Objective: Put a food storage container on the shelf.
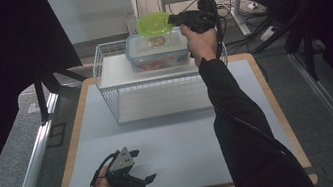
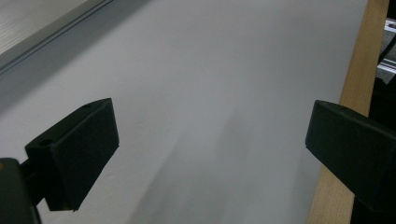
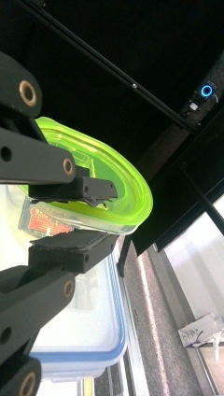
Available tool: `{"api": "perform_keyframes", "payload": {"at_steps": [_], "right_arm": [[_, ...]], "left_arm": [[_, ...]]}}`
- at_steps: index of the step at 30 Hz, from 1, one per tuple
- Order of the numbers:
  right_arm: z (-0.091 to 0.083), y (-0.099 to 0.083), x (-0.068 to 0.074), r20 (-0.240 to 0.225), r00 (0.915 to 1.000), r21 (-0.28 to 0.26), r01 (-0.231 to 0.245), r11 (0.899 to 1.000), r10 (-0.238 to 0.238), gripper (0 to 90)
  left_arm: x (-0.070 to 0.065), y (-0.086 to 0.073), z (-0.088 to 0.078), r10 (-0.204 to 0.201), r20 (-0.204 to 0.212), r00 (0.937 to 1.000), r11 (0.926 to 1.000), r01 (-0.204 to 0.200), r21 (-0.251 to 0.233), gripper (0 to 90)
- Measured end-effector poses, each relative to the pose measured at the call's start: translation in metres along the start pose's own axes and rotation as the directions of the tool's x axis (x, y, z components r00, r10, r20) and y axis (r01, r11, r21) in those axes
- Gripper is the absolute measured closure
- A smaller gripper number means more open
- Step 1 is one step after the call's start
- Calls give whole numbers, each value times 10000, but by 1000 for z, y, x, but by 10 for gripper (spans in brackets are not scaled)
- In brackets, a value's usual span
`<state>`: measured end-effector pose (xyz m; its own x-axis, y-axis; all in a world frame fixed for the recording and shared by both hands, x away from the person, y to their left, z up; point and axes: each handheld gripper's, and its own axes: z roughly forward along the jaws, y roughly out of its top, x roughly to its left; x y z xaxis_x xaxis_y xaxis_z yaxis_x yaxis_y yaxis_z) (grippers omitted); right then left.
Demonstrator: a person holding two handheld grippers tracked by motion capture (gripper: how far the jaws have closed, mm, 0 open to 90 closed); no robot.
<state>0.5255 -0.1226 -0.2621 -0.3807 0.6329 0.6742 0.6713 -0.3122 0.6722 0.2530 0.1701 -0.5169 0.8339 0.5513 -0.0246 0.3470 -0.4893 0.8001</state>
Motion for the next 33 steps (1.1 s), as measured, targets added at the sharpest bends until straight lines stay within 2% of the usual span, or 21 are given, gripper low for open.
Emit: {"api": "perform_keyframes", "payload": {"at_steps": [5,10,15,17,19,24,28,33], "right_arm": [[3,-1,0,-45,9999,57,105,9999,-104,727],[3,-1,4,73,9977,133,671,9977,-672,654],[3,0,6,139,9916,330,1279,9912,-1284,540],[3,0,6,141,9897,341,1416,9893,-1421,491],[4,1,7,159,9879,569,1530,9866,-1541,461],[0,1,5,41,9831,587,1827,9814,-1832,385],[-7,1,3,-112,9743,692,2254,9718,-2252,302],[-18,-2,3,-157,9496,901,3131,9454,-3130,240]], "left_arm": [[0,0,1,34,-8,10000,10000,-34,47,27],[-1,0,1,96,-24,10000,9999,-96,45,28],[-1,0,1,97,-18,10000,9999,-97,59,29],[-1,0,1,112,-20,9999,9999,-111,87,29],[-1,0,1,123,-14,9999,9999,-123,101,29],[-1,0,1,125,-21,9999,9999,-125,84,29],[-1,0,1,110,-23,9999,9999,-110,61,29],[-2,0,1,129,-10,9999,9999,-129,106,29]]}}
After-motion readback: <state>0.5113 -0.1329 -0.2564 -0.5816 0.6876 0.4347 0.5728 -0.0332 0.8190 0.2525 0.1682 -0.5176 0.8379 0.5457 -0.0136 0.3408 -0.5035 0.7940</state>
